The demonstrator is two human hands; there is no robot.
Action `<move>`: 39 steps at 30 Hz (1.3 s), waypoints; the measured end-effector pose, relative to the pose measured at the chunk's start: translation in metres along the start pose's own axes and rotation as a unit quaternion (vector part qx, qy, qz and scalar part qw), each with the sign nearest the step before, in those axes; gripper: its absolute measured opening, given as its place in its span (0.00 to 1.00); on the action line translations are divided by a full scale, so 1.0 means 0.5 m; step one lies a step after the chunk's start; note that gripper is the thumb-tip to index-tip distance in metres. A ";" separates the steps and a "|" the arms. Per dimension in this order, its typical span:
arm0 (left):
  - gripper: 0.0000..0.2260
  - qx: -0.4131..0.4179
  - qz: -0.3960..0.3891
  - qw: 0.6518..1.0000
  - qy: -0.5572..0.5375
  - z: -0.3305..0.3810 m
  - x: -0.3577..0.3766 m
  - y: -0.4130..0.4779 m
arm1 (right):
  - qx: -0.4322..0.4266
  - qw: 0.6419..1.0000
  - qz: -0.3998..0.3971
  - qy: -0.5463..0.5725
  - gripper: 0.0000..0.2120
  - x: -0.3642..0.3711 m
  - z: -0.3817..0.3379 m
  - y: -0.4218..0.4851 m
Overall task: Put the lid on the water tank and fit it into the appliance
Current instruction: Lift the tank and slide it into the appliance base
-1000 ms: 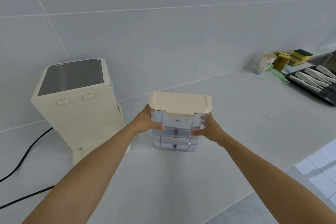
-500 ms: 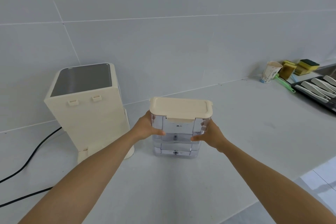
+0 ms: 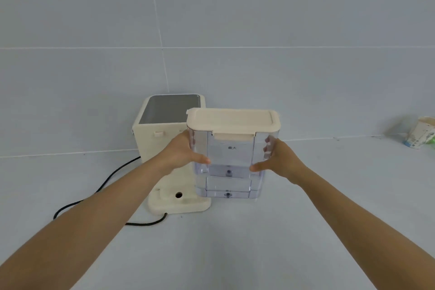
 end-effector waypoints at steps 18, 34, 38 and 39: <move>0.40 -0.073 0.112 0.988 -0.072 -0.015 -0.253 -0.047 | -0.067 0.993 -0.073 0.071 0.33 0.133 -0.262 0.072; 0.38 -0.084 0.071 0.986 -0.126 -0.081 -0.260 -0.012 | -0.034 0.997 -0.042 0.051 0.31 0.176 -0.240 0.100; 0.35 -0.079 0.083 0.986 -0.117 -0.094 -0.252 -0.007 | -0.026 0.997 -0.044 0.056 0.32 0.188 -0.218 0.100; 0.36 -0.080 0.083 0.986 -0.117 -0.099 -0.250 -0.005 | -0.025 0.997 -0.044 0.057 0.33 0.192 -0.212 0.101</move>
Point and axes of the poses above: each hand's wrist, its own y-axis towards the middle knuckle, its own x-axis out of the palm, z = x × y, the point moved 4 cm from there along y, towards the middle knuckle, and after that the axes turned 6 degrees about -y, right-handed, at the moved point
